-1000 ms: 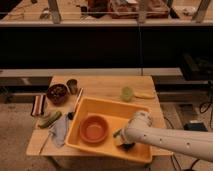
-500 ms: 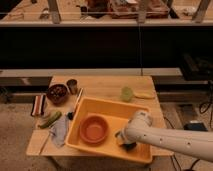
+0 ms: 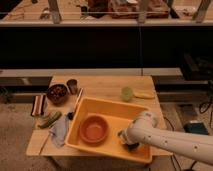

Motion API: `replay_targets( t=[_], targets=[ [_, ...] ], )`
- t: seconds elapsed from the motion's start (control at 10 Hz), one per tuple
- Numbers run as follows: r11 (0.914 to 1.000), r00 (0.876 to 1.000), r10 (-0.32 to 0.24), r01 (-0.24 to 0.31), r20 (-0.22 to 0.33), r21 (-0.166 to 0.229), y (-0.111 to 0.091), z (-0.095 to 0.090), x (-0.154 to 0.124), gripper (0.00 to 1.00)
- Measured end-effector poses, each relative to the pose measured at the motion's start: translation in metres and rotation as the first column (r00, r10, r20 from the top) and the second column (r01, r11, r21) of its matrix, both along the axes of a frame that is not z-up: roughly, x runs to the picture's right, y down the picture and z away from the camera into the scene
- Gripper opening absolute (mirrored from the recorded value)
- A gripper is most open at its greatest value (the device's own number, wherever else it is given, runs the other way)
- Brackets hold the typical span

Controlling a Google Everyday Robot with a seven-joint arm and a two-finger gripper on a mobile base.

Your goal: Place sponge in plastic cup

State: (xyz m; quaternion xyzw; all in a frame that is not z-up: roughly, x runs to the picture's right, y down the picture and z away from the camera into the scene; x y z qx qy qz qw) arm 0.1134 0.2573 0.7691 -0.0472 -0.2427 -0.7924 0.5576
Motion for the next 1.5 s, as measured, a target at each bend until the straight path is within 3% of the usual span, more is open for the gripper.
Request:
replay_targets(
  t=[0.4, 0.5, 0.7, 0.8, 1.0, 1.1, 1.3, 1.5],
  targets=[
    [0.9933, 0.999, 0.031, -0.034, 0.024, 0.111, -0.051, -0.071, 0.033, 0.14],
    [0.9871, 0.999, 0.047, -0.05, 0.021, 0.152, -0.071, -0.096, 0.056, 0.14],
    [0.9716, 0.993, 0.111, -0.114, 0.029, 0.207, -0.094, -0.123, 0.102, 0.14],
    [0.9606, 0.989, 0.143, -0.148, 0.042, 0.235, -0.101, -0.128, 0.121, 0.14],
    [0.9275, 0.974, 0.212, -0.224, 0.074, 0.299, -0.125, -0.131, 0.16, 0.14],
    [0.9199, 0.97, 0.229, -0.242, 0.079, 0.309, -0.136, -0.126, 0.168, 0.14],
    [0.9064, 0.96, 0.266, -0.278, 0.082, 0.318, -0.177, -0.101, 0.18, 0.14],
    [0.903, 0.957, 0.281, -0.289, 0.071, 0.318, -0.217, -0.071, 0.184, 0.14]
  ],
)
